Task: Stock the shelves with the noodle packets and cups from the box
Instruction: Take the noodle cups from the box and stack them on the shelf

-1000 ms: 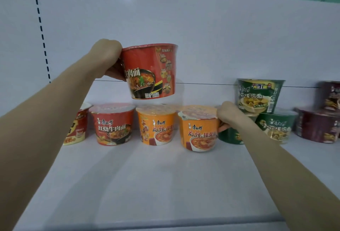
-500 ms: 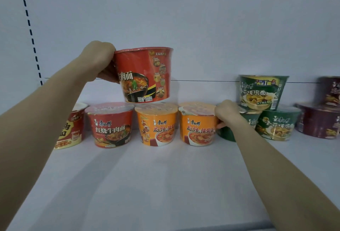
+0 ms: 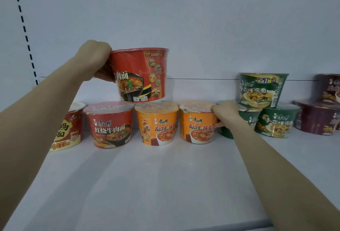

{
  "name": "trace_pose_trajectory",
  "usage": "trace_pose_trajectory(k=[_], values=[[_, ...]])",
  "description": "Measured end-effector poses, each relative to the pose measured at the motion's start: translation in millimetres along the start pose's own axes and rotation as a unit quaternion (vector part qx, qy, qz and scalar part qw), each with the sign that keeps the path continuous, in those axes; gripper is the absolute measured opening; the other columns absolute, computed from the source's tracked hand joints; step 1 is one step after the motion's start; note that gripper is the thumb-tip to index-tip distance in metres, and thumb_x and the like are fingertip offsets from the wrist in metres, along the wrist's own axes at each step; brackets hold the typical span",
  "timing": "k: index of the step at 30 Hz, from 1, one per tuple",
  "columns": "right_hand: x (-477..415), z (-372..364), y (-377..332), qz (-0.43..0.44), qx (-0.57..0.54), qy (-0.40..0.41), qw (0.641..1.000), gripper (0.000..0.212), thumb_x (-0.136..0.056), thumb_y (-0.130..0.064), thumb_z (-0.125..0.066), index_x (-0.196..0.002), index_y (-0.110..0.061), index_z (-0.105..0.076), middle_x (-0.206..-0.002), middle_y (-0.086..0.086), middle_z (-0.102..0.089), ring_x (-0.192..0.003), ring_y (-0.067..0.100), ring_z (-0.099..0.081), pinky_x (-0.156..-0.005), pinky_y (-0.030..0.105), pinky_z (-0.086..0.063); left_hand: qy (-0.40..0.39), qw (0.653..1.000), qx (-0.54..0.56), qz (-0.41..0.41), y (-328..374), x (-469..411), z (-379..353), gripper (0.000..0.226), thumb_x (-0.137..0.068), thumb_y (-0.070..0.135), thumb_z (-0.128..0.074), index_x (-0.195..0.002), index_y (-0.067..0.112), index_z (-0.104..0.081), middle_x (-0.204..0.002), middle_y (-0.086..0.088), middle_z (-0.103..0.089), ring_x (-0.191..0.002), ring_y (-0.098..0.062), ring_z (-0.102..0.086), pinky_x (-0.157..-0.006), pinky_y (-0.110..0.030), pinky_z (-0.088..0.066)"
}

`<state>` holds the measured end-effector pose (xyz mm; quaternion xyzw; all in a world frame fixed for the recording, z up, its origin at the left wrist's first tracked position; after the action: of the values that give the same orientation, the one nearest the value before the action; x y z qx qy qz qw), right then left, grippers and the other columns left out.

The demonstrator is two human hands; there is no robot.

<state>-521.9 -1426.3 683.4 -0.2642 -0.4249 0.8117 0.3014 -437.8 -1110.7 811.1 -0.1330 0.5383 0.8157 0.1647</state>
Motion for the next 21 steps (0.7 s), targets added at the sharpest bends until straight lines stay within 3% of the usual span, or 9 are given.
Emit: trace_pose_trajectory(k=[2,5,8,11,14,18,21], values=[[-1,-3,-2,0.000,-0.004,0.006,1.000,0.015,-0.092,-0.015,-0.043,-0.087,-0.006,-0.054,-0.098,0.017,-0.062,-0.081,0.034,-0.065,-0.077,0.046,-0.058,-0.002,1.000,0.003,0.003,0,1,1,0.027,-0.079,-0.003,-0.034,-0.064,-0.005,-0.057,-0.042,-0.011,-0.061,-0.039,-0.022,-0.062,-0.079,-0.043,-0.055],[-6,-5,-2,-0.004,-0.007,0.022,1.000,0.020,-0.092,-0.016,-0.044,-0.073,-0.010,-0.047,-0.095,0.017,-0.062,-0.082,0.035,-0.066,-0.076,0.047,-0.058,0.004,1.000,0.001,0.008,-2,0,4,0.027,-0.078,-0.002,-0.033,-0.066,-0.007,-0.057,-0.043,-0.013,-0.062,-0.040,-0.023,-0.063,-0.075,-0.041,-0.056],[-11,-7,-3,-0.003,-0.003,0.031,1.000,0.020,-0.090,-0.016,-0.046,-0.071,-0.010,-0.046,-0.096,0.019,-0.063,-0.084,0.036,-0.064,-0.080,0.049,-0.056,0.015,1.000,-0.004,0.011,-5,-3,8,0.026,-0.078,0.000,-0.033,-0.072,-0.006,-0.058,-0.044,-0.014,-0.062,-0.041,-0.025,-0.064,-0.063,-0.037,-0.058],[-7,-7,-3,-0.011,0.000,0.029,1.000,0.022,-0.092,-0.016,-0.044,-0.071,-0.009,-0.045,-0.090,0.017,-0.062,-0.072,0.032,-0.064,-0.078,0.047,-0.057,0.014,1.000,-0.009,0.007,-7,-4,10,0.026,-0.078,0.000,-0.032,-0.076,-0.007,-0.057,-0.049,-0.019,-0.063,-0.040,-0.026,-0.063,-0.049,-0.037,-0.057],[-8,-8,-2,-0.002,0.004,0.038,0.999,0.025,-0.093,-0.020,-0.041,-0.071,-0.010,-0.046,-0.093,0.019,-0.063,-0.082,0.035,-0.064,-0.081,0.049,-0.056,0.019,1.000,-0.014,0.011,-11,-5,14,0.026,-0.077,0.000,-0.032,-0.075,-0.008,-0.057,-0.050,-0.020,-0.062,-0.038,-0.026,-0.062,-0.045,-0.034,-0.056],[-10,-12,4,0.010,-0.027,0.054,0.998,0.034,-0.094,-0.034,-0.034,-0.089,-0.005,-0.051,-0.101,0.021,-0.060,-0.091,0.037,-0.060,-0.083,0.053,-0.053,0.040,0.999,-0.011,0.021,-21,-9,23,0.028,-0.075,0.002,-0.033,-0.082,-0.008,-0.058,-0.062,-0.026,-0.064,-0.042,-0.029,-0.064,-0.057,-0.037,-0.057],[-7,-11,3,0.015,-0.033,0.074,0.997,0.037,-0.096,-0.030,-0.028,-0.095,-0.002,-0.051,-0.098,0.022,-0.057,-0.091,0.037,-0.057,-0.084,0.055,-0.051,0.059,0.997,-0.010,0.042,-31,-10,30,0.026,-0.074,0.005,-0.033,-0.078,-0.006,-0.056,-0.066,-0.028,-0.065,-0.057,-0.036,-0.067,-0.076,-0.046,-0.057]])
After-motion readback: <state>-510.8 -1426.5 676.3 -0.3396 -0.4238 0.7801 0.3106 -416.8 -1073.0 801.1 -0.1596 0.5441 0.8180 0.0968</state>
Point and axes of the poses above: each hand's wrist, its own x-axis away from the middle knuckle, its own z-axis out of the back of the hand, y = z × x, the point moved 4 cm from there along -x, towards the middle knuckle
